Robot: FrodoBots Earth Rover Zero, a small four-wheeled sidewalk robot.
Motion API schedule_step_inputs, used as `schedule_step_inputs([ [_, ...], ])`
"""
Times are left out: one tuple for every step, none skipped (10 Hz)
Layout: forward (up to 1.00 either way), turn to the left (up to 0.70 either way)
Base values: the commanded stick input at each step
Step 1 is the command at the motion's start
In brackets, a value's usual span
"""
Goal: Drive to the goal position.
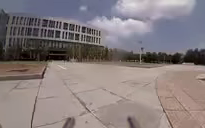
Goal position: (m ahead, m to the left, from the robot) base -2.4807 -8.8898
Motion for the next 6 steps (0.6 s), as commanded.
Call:
schedule_step_inputs([
  [0.70,0.00],
  [0.70,0.00],
  [0.70,0.00],
  [0.70,0.00],
  [0.70,0.00],
  [0.70,0.00],
])
